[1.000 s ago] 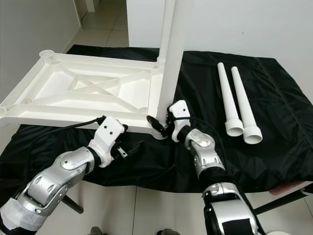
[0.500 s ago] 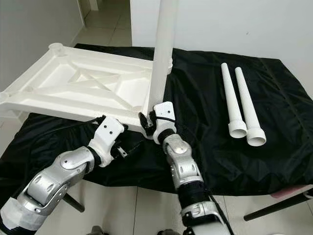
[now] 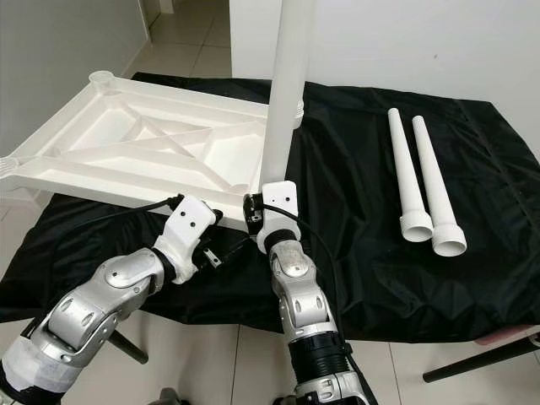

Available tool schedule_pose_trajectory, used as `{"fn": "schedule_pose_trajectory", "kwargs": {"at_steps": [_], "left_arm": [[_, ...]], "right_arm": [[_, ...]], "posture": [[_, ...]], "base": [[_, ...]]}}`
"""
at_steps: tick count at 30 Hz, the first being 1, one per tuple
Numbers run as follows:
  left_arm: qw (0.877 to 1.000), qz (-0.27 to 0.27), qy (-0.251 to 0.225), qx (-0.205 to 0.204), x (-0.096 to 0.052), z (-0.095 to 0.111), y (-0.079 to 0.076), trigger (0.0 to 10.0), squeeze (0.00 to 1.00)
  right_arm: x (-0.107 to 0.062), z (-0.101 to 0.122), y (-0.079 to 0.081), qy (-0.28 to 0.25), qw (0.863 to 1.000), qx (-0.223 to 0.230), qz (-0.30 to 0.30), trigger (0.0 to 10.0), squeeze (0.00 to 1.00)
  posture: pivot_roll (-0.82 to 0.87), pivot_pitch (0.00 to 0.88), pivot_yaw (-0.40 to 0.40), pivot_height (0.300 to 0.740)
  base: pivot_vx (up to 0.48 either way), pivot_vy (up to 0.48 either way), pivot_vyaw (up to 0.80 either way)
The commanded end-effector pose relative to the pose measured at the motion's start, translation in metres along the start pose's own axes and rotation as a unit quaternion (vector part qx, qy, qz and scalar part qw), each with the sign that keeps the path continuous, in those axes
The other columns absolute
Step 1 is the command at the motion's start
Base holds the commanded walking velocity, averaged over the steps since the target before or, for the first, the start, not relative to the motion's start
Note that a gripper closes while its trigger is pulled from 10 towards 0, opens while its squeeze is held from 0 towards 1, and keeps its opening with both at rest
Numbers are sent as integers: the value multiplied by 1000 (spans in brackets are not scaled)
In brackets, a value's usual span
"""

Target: Building children table

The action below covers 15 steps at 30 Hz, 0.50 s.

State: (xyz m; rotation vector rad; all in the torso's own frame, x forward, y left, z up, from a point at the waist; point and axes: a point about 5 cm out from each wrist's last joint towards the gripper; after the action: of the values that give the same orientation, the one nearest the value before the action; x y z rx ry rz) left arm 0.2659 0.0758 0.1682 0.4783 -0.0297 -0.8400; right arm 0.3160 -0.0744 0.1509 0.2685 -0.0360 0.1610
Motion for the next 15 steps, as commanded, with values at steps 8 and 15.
{"fn": "schedule_pose_trajectory", "kwargs": {"at_steps": [8,15], "left_arm": [[999,-48,-6,1,0,-1,-4,10000,0],[999,-45,-5,1,-1,-1,-3,10000,0]], "right_arm": [[-10,-5,-41,-13,986,58,-155,10000,0],[-11,-7,-57,-12,981,43,-190,10000,0]], "posture": [[-25,96,14,740],[-25,99,15,740]], "base": [[0,0,0],[0,0,0]]}}
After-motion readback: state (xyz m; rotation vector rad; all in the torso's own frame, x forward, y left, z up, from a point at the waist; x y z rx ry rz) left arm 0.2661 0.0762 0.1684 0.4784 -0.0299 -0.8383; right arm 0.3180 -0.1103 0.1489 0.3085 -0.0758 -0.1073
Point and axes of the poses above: a point about 5 cm out from each wrist's last joint towards the gripper, its own x axis pointing out of the wrist towards the gripper, its own z axis along the axis of the wrist's last joint, y = z × x, and after that the axes turned 14 degrees about x, right-handed
